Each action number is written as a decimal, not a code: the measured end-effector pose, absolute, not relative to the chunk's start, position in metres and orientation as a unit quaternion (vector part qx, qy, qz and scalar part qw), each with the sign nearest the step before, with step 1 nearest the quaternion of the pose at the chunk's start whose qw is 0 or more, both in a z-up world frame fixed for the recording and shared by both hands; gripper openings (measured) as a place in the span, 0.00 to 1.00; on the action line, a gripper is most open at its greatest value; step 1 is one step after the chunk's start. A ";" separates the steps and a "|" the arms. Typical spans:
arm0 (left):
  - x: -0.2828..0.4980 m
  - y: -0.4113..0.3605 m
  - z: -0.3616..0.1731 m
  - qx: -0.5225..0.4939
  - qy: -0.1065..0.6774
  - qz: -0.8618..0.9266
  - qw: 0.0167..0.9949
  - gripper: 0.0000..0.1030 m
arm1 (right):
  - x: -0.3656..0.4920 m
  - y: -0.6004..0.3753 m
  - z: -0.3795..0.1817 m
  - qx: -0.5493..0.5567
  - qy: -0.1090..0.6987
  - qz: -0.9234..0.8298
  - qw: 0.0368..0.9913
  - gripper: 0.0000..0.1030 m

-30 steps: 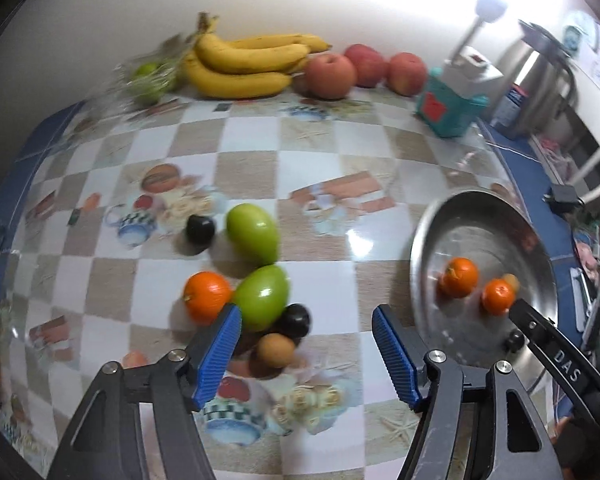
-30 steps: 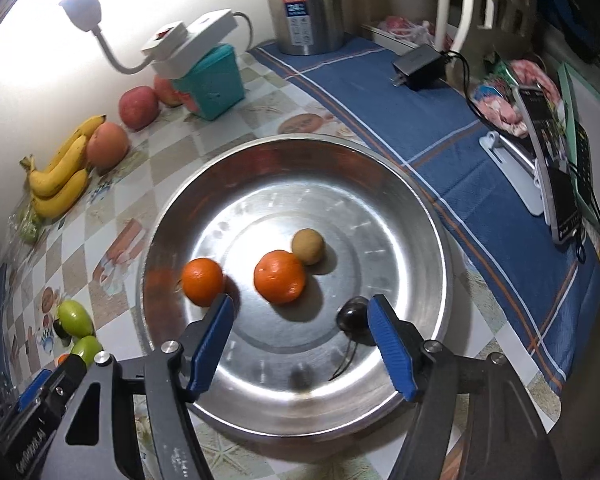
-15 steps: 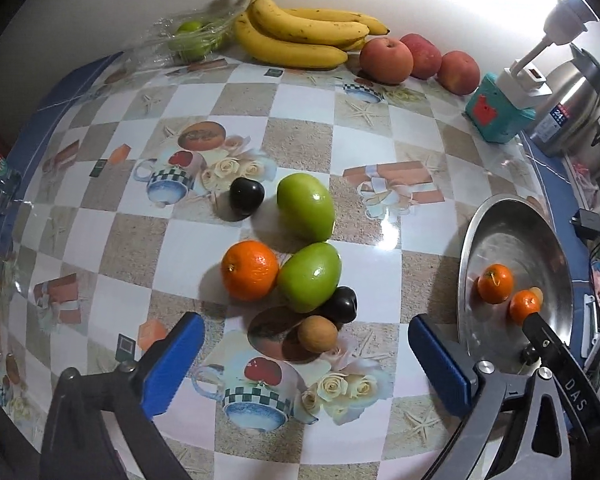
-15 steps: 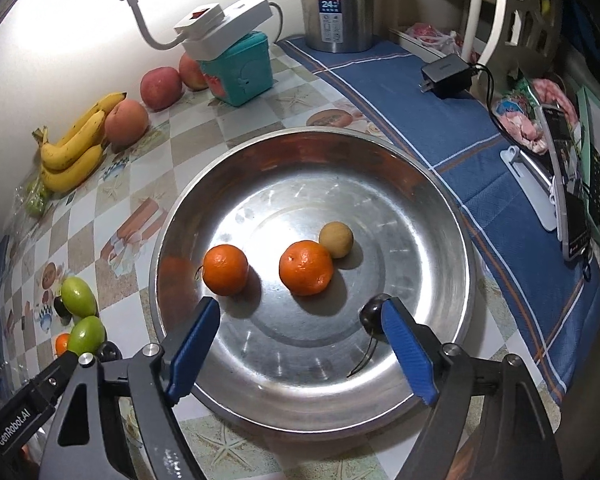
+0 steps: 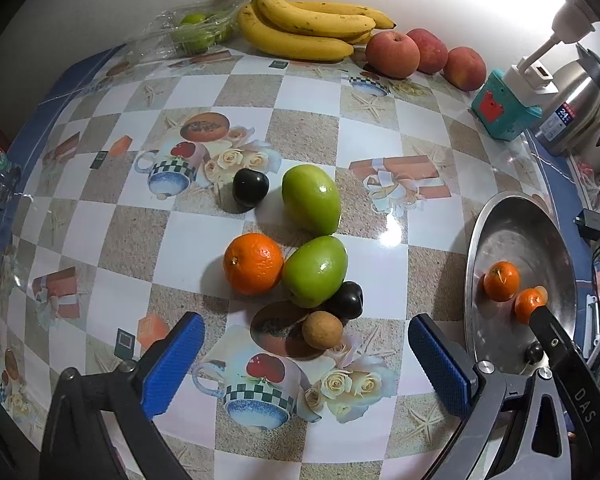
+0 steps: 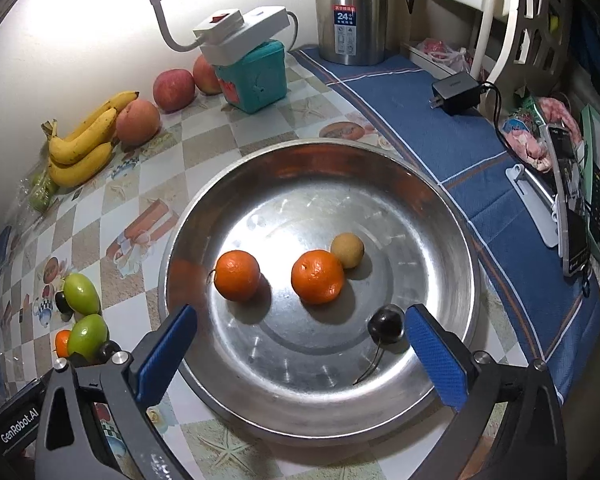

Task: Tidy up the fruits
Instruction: 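Move the right tool back to the fruit cluster toward the brown fruit, then grasp the brown fruit with the right tool while the left tool grasps an orange, then lift and carry the brown fruit and orange over the steel tray with both tools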

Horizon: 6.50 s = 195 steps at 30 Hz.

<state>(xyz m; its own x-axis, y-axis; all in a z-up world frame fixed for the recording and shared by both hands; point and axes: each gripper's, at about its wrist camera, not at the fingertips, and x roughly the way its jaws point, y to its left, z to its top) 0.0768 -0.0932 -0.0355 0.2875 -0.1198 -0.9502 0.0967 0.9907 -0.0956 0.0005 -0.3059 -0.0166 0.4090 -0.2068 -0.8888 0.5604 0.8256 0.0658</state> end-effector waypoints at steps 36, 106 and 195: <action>0.113 0.039 -0.028 -0.125 0.586 -0.018 0.800 1.00 | 0.036 -0.178 -0.021 0.150 0.518 -0.015 0.842 1.00; 0.133 -0.025 -0.070 -0.153 0.624 -0.134 0.755 0.40 | 0.062 -0.138 -0.071 0.109 0.584 -0.012 0.804 0.32; 0.035 -0.179 -0.015 -0.021 0.577 -0.293 0.762 0.39 | -0.037 -0.377 -0.024 0.312 0.435 -0.289 0.794 0.27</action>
